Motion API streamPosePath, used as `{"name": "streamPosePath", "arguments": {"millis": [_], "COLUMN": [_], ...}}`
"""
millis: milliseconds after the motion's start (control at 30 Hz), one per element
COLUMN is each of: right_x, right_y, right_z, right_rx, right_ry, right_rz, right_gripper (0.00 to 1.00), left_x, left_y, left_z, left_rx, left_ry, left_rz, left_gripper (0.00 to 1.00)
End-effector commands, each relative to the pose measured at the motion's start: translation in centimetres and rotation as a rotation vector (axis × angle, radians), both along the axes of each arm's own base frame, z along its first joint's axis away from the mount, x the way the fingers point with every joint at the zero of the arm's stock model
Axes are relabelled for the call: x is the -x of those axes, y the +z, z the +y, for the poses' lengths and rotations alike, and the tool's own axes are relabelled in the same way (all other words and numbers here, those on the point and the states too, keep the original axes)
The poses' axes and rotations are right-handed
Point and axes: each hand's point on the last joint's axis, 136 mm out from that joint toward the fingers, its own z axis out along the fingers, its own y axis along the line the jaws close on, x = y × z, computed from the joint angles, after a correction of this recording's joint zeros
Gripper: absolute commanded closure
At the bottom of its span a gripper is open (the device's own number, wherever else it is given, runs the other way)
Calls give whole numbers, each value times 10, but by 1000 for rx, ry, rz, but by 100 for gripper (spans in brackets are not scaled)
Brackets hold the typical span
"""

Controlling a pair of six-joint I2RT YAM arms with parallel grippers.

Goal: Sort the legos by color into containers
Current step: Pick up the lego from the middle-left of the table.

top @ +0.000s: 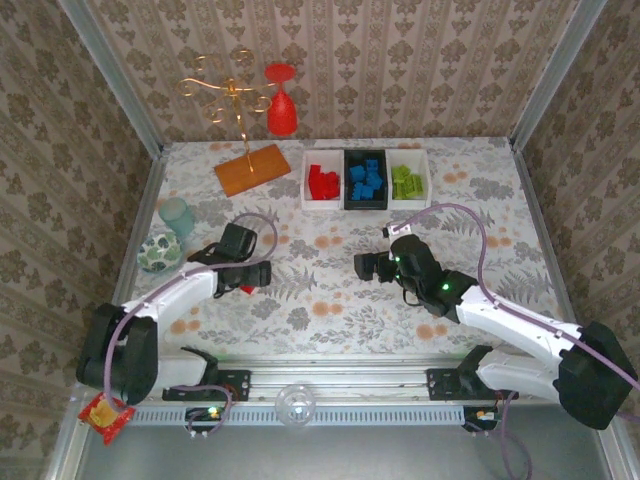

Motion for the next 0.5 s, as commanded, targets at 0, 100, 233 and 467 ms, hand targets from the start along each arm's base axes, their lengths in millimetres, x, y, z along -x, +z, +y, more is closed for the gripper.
{"name": "streamPosePath", "arguments": {"millis": [0, 100, 233, 467], "right_x": [-3, -1, 0, -2], "right_y": [8, 8, 6, 7], "right_z": [3, -2, -9, -8], "right_rx": [-14, -5, 2, -3], "right_ry": [9, -2, -22, -25], "right_rz": [-29, -35, -39, -41], "right_gripper": [0, 0, 0, 0], "left_x": [-1, -4, 0, 17], "left_y": [-13, -23, -29, -32], "left_z": [-9, -14, -23, -29], "left_rx": [64, 70, 77, -1], "left_ry": [3, -10, -40, -80], "left_rz": [49, 86, 121, 146], "left_gripper": [13, 17, 27, 44]}}
